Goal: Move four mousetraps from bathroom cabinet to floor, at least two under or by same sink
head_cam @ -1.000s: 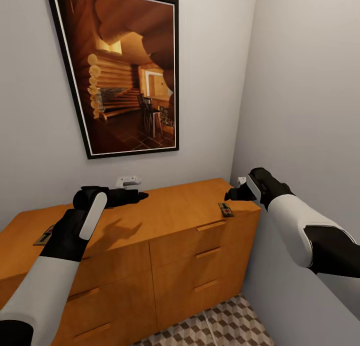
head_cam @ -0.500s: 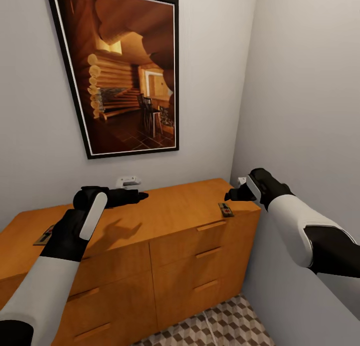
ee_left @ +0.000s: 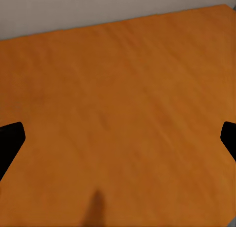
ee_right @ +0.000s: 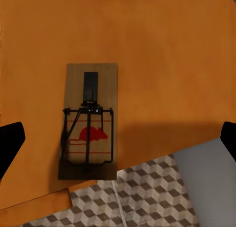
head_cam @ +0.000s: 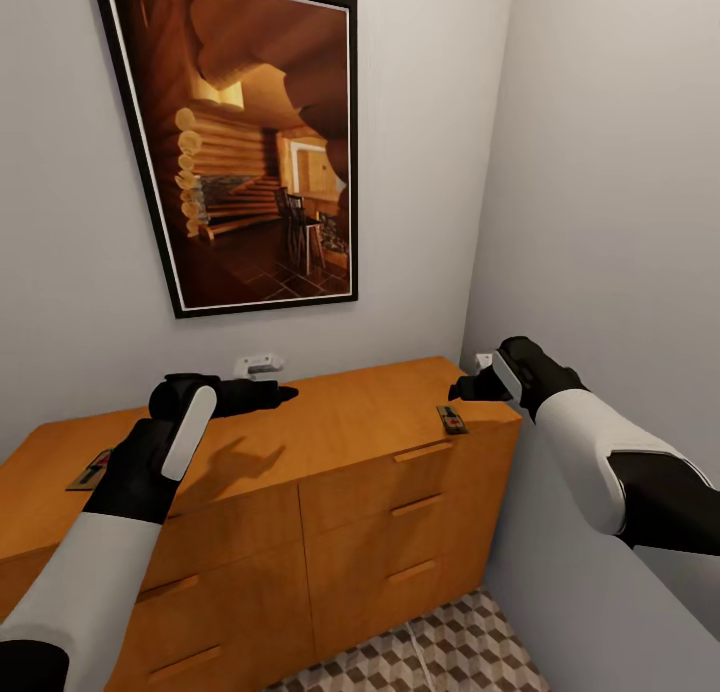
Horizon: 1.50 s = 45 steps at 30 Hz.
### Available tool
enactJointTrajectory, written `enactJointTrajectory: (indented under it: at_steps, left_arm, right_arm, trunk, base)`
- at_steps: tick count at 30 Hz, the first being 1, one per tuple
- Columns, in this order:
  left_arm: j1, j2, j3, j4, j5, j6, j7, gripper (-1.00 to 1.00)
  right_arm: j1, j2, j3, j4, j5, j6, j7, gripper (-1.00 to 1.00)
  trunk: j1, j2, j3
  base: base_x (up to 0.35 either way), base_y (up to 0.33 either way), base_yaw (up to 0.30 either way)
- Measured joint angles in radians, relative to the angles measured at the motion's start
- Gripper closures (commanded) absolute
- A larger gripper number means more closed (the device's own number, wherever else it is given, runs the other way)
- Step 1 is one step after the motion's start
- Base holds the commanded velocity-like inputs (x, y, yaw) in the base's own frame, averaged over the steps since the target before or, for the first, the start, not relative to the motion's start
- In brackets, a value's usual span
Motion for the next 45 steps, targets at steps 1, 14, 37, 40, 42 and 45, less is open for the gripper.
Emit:
enactJointTrajectory:
  at_steps: [1,14,37,40,42,45]
  left_arm:
    - [0.000,0.000,0.000,0.002,0.000,0.000,0.000,-1.00]
    - [0.000,-0.001,0.000,0.027,-0.001,-0.001,0.000,-1.00]
    - [0.000,-0.001,0.000,0.032,-0.004,-0.002,0.001,-1.00]
    - [0.000,-0.001,0.000,0.033,-0.005,-0.002,0.001,-1.00]
    - [0.000,-0.001,0.000,0.033,-0.005,-0.002,0.001,-1.00]
    - [0.000,-0.001,0.000,0.033,-0.005,-0.002,0.001,-1.00]
  right_arm:
    - [0.000,0.000,0.000,0.000,0.000,-0.004,0.000,-1.00]
    - [0.000,0.025,-0.019,0.034,0.000,-0.040,-0.001,-1.00]
    - [0.000,0.031,-0.042,0.052,-0.001,-0.073,-0.018,-1.00]
    - [0.000,0.030,-0.046,0.052,-0.001,-0.079,-0.018,-1.00]
    - [0.000,0.030,-0.047,0.052,-0.001,-0.080,-0.018,-1.00]
    - [0.000,0.030,-0.049,0.053,-0.001,-0.083,-0.019,-1.00]
  trunk:
    - [0.000,0.000,0.000]
    - [0.000,0.000,0.000]
    - [0.000,0.000,0.000]
    - [0.000,0.000,0.000]
    - [0.000,0.000,0.000]
    - [0.000,0.000,0.000]
  base:
    - [0.000,0.000,0.000]
    - [0.000,0.000,0.000]
    - [0.000,0.000,0.000]
    - [0.000,0.000,0.000]
    - [0.000,0.000,0.000]
    - [0.000,0.000,0.000]
